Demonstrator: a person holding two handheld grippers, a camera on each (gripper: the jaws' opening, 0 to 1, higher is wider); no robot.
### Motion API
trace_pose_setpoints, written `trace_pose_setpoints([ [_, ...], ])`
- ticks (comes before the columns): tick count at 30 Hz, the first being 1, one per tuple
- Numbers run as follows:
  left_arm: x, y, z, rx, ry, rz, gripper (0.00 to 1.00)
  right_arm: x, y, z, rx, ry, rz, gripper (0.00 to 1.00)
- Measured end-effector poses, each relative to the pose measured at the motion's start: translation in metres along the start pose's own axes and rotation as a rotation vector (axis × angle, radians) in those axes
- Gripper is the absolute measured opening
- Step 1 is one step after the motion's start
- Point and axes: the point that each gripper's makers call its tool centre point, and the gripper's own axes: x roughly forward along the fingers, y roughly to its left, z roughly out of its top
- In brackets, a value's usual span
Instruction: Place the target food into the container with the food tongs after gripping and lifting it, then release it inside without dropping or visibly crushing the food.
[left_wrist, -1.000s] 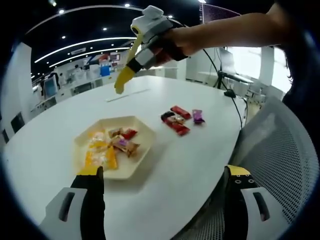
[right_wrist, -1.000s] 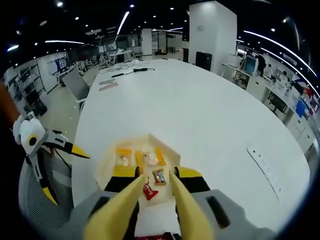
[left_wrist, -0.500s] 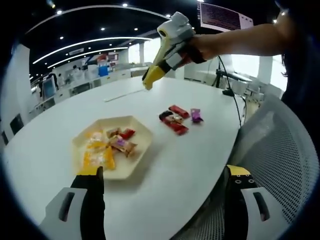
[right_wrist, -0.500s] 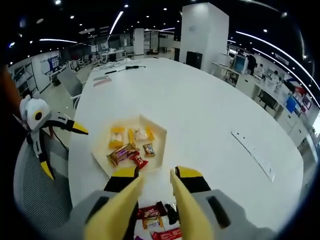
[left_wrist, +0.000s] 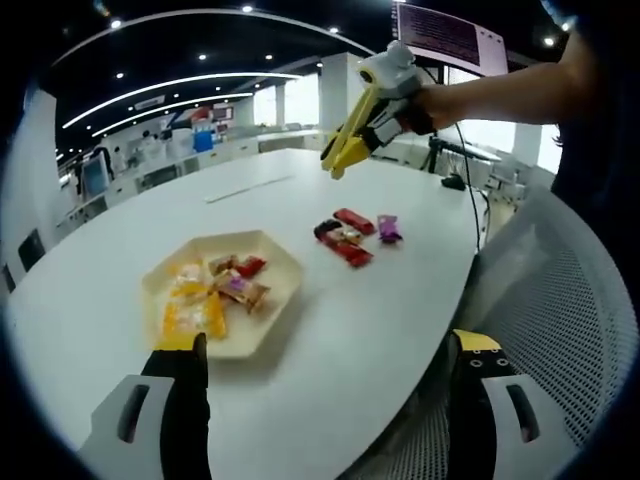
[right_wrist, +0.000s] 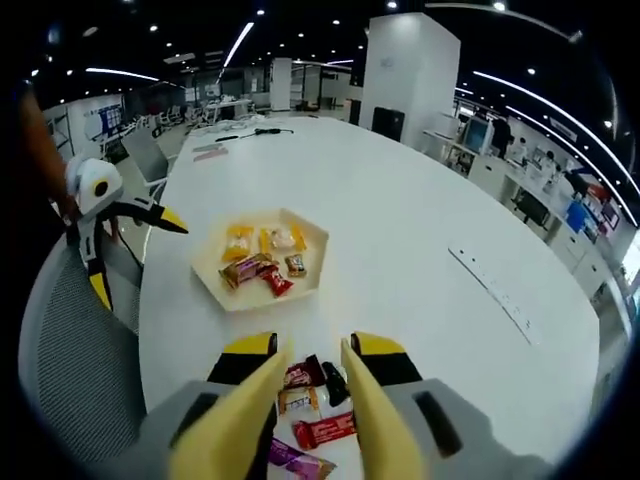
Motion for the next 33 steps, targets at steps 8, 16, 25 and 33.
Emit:
trace_pose_setpoints([
  [8, 0.000, -0.001, 0.000, 0.001, 0.001, -0.006, 0.96, -0.004, 0.000, -0.014, 0.000, -0.003, 0.004, 0.28],
  [16, 0.000, -0.002, -0.001, -0.001, 0.008, -0.007, 0.96, 0.002, 0.003, -0.035, 0.022, 0.000, -0.002, 0.28],
  [25, 0.001, -0.002, -0.003, -0.001, 0.016, -0.007, 0.96, 0.014, 0.007, -0.053, 0.034, 0.009, 0.002, 0.28],
  [33, 0.001, -0.001, -0.003, -0.003, 0.020, -0.004, 0.96, 0.030, 0.016, -0.071, 0.047, 0.036, 0.040, 0.28],
])
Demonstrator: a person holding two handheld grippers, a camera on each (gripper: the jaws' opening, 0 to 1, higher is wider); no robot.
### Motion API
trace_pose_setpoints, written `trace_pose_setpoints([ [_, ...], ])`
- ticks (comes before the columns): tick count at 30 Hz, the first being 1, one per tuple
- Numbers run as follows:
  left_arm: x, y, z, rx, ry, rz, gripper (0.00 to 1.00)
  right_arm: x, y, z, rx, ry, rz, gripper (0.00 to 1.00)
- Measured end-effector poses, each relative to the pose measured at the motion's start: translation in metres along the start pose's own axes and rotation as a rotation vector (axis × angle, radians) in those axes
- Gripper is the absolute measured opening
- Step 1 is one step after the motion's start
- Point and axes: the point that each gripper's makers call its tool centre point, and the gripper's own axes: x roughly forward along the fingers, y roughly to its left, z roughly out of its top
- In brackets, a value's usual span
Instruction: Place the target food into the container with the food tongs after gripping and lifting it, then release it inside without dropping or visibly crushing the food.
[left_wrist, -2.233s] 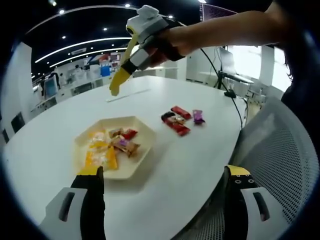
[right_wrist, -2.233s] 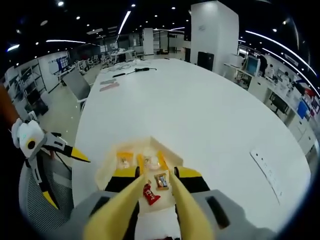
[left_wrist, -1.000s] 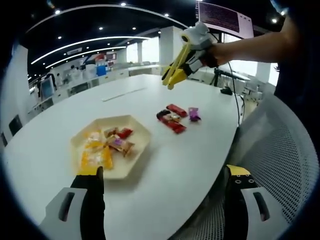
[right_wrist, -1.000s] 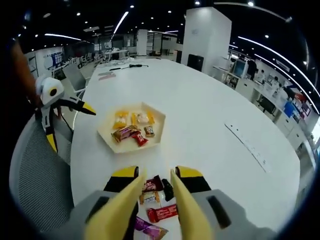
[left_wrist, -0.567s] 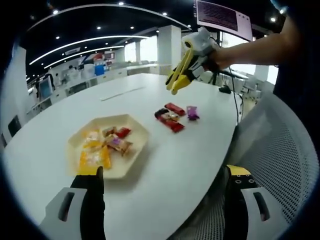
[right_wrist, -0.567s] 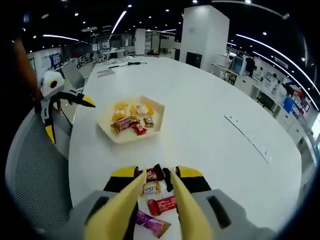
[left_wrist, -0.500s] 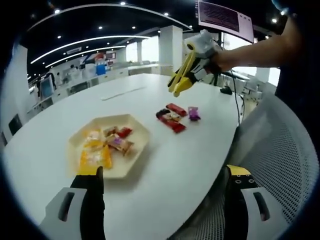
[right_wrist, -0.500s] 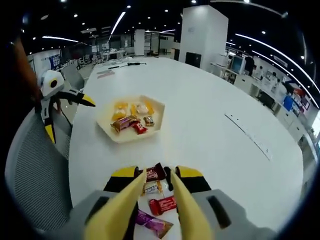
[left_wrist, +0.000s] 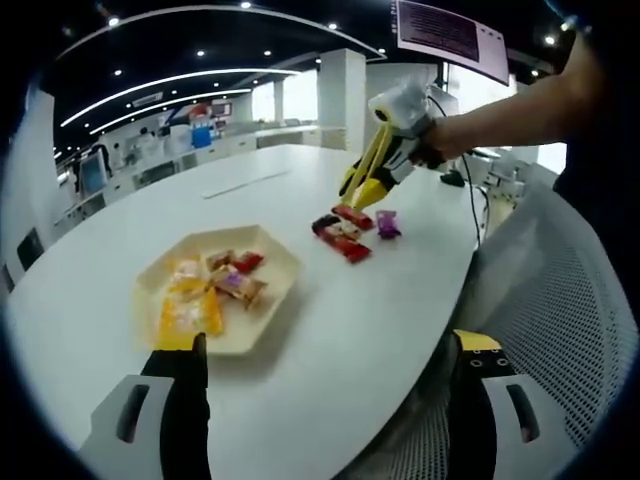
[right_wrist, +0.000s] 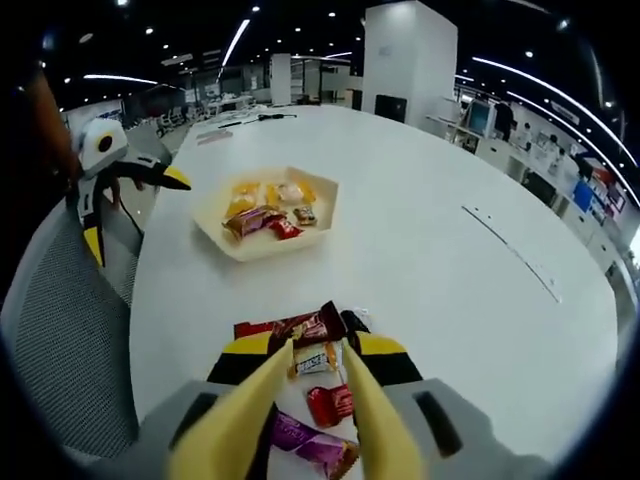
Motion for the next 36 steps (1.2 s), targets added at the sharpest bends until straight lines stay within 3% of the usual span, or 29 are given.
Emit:
trace_pose_setpoints([
  [13, 0.001, -0.004, -0.002, 0.010, 0.014, -0.019, 0.96, 0.019, 0.002, -0.018, -0.036, 0.087, 0.017, 0.29],
  [25, 0.001, -0.003, -0.002, -0.002, 0.013, -0.020, 0.96, 0.022, 0.002, -0.020, 0.039, 0.098, -0.006, 0.22],
  [27, 0.001, -0.004, -0.003, -0.003, 0.015, -0.019, 0.96, 0.020, -0.001, -0.017, 0.087, 0.077, -0.014, 0.22],
  [36, 0.001, -0.002, -0.001, -0.007, 0.006, -0.012, 0.97, 0.005, -0.006, -0.011, 0.104, 0.058, -0.029, 0.21],
])
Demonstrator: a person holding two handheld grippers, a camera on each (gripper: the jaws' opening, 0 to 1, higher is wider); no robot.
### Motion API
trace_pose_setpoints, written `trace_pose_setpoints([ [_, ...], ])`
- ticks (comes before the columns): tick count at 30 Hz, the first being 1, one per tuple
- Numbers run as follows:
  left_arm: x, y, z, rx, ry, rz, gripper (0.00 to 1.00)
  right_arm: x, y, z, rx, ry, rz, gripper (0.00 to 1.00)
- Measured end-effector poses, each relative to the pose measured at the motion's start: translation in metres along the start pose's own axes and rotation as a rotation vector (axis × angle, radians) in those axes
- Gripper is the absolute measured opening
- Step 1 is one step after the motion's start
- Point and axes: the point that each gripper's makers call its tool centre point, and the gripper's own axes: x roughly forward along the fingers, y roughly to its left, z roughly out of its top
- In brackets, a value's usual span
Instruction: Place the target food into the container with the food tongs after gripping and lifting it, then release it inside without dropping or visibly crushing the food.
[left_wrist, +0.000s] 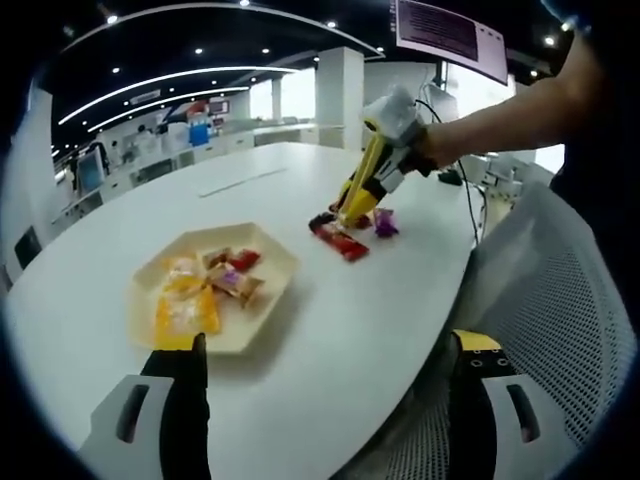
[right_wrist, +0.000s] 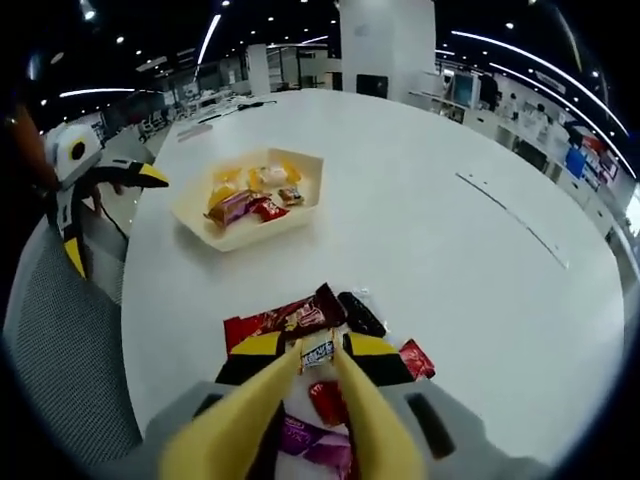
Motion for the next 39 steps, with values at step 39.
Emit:
trace_pose_setpoints([
  [39, -0.002, 0.003, 0.005, -0.017, -0.029, 0.012, 0.99, -0.018, -0.009, 0.022, 0.017, -0.007, -0.009, 0.22],
])
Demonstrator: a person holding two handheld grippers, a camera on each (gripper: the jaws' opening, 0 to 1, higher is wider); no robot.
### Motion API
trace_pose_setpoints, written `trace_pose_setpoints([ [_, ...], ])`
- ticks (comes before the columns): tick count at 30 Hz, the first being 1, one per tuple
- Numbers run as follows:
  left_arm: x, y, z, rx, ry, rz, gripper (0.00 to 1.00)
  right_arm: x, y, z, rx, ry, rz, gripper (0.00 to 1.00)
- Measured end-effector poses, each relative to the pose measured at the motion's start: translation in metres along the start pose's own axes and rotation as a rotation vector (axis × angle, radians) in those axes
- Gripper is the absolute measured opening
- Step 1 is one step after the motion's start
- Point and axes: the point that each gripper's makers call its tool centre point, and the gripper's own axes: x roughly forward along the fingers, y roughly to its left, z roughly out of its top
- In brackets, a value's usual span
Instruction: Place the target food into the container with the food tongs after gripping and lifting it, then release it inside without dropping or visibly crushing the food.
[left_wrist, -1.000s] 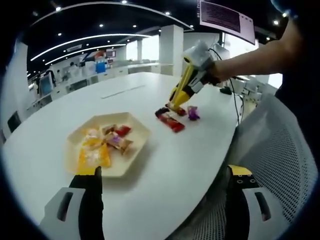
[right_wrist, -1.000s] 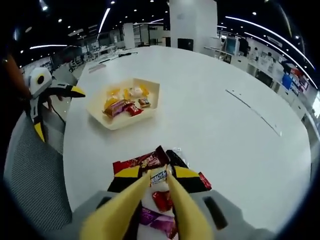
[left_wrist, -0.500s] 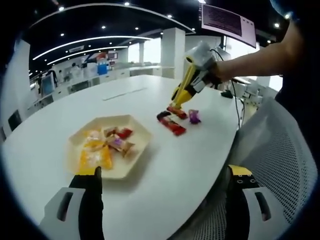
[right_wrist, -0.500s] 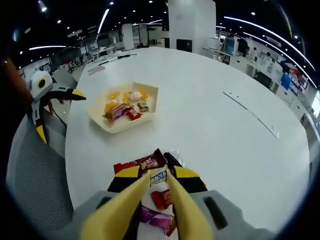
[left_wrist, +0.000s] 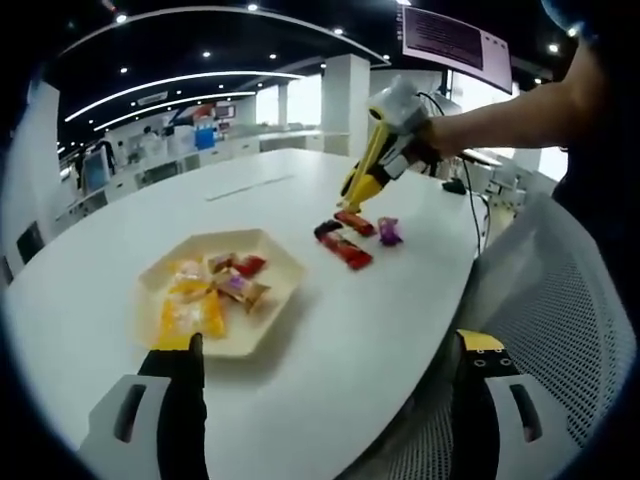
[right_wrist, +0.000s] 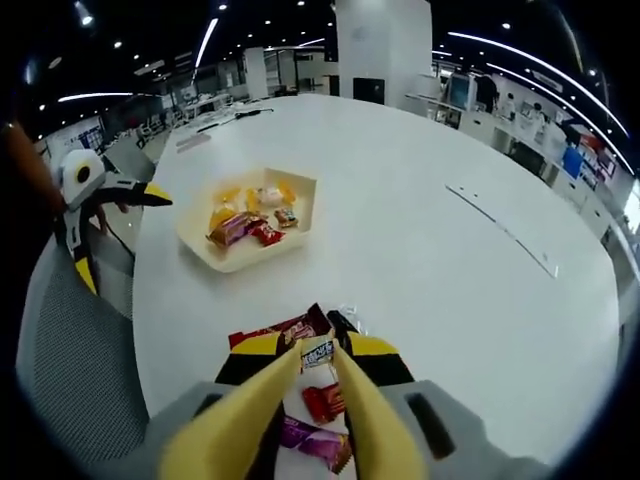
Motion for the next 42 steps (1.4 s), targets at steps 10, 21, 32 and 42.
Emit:
trace_pose_setpoints([
  [10, 0.000, 0.001, 0.000, 0.003, -0.004, 0.003, 0.99, -0.004, -0.004, 0.009, 0.000, -0.013, -0.001, 0.22],
  [21, -0.001, 0.002, 0.002, 0.001, -0.011, 0.009, 0.99, -0.006, -0.008, 0.013, -0.011, -0.010, -0.006, 0.22],
  [32, 0.000, 0.001, 0.001, 0.006, -0.007, 0.001, 0.99, -0.014, -0.014, 0.021, -0.004, -0.008, -0.015, 0.21],
  [42, 0.000, 0.000, -0.001, 0.016, 0.001, 0.000, 0.99, -0.030, -0.021, 0.036, 0.021, -0.032, -0.025, 0.22],
])
